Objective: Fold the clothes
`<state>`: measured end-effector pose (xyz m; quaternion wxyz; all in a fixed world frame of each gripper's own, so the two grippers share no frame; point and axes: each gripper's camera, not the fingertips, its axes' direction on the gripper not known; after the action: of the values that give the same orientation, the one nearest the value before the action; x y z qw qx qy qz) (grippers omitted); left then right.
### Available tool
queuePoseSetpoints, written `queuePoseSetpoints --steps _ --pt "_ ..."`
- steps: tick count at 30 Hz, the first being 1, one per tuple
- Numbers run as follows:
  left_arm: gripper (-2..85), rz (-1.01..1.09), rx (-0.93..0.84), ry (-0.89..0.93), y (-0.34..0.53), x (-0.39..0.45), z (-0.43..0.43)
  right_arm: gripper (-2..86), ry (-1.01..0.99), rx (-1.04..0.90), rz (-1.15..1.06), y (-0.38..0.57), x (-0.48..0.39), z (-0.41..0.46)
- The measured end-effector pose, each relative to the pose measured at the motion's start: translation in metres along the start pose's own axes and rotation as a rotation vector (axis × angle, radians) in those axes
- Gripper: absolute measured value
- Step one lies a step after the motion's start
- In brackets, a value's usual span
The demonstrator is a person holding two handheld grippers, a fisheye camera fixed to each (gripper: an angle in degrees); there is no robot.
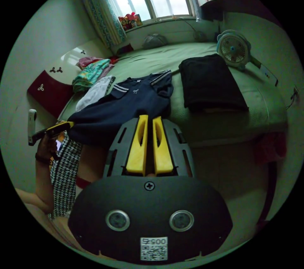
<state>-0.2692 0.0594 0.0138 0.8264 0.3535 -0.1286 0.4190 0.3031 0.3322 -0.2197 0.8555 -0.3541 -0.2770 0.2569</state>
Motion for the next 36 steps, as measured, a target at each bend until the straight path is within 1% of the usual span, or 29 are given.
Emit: queuePoseSetpoints --steps 4,10,16,22,26,29,31,34,36 --pt "4.2 -0.015 -0.038 0.039 0.011 -0.004 -0.015 1.1 -0.023 -0.068 0.008 0.007 0.003 -0.018" --pt "4.3 -0.012 -0.045 0.055 0.014 -0.012 -0.048 0.7 -0.004 -0.082 -0.051 -0.003 -0.008 -0.046" --pt "4.7 -0.046 -0.074 0.063 -0.010 -0.030 -0.043 0.9 0.032 -0.140 -0.041 -0.033 -0.010 -0.030" --pt "4.6 -0.072 -0.097 0.133 -0.038 -0.055 -0.026 1.6 0.026 -0.173 -0.005 -0.064 -0.003 -0.010" --pt "4.5 -0.063 -0.076 0.144 -0.075 -0.075 -0.018 1.5 0.019 -0.166 -0.024 -0.099 -0.005 0.002" --pt "4.5 -0.070 -0.056 0.130 -0.115 -0.092 -0.006 1.6 0.060 -0.163 -0.088 -0.143 -0.016 0.023" --pt "4.6 -0.083 -0.043 0.121 -0.143 -0.104 0.004 1.7 0.125 -0.140 -0.134 -0.185 -0.030 0.044" --pt "4.8 -0.085 -0.030 0.110 -0.195 -0.121 0.027 1.9 0.171 -0.108 -0.141 -0.239 -0.042 0.080" --pt "5.2 -0.129 -0.026 0.076 -0.234 -0.137 0.049 2.4 0.192 -0.123 -0.129 -0.268 -0.044 0.109"
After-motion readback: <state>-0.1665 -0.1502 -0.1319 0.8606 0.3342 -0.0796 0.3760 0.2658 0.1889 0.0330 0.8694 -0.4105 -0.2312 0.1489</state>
